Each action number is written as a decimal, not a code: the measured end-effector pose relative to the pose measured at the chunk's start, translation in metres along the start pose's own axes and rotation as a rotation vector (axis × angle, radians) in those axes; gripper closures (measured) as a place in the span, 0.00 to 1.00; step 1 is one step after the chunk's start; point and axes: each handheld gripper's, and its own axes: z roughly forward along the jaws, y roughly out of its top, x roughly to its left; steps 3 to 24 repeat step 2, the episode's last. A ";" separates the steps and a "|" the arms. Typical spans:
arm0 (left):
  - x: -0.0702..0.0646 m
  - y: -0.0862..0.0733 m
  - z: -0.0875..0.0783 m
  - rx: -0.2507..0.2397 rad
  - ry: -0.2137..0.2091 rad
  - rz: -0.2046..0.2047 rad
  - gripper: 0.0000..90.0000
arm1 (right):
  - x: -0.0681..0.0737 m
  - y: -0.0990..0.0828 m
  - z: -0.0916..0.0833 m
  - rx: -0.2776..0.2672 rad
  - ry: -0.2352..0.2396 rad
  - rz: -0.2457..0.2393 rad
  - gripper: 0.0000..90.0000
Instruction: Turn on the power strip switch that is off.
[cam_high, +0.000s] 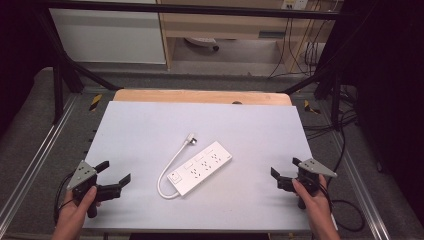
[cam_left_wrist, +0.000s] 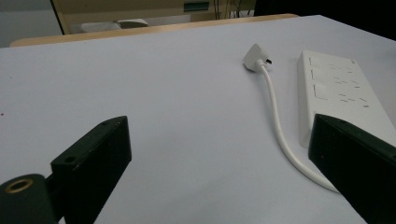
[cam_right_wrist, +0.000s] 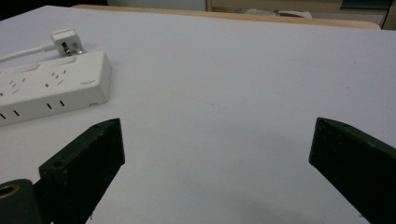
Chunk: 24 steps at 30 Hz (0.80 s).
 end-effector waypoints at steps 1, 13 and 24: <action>0.000 0.000 0.000 0.000 0.000 0.000 0.07 | 0.001 -0.002 0.001 0.006 0.002 -0.003 0.04; 0.000 0.000 0.000 -0.001 0.000 0.001 0.07 | 0.002 -0.003 0.002 0.018 0.005 -0.015 0.04; 0.000 0.000 0.000 -0.001 0.000 0.001 0.07 | 0.002 -0.003 0.002 0.018 0.005 -0.015 0.04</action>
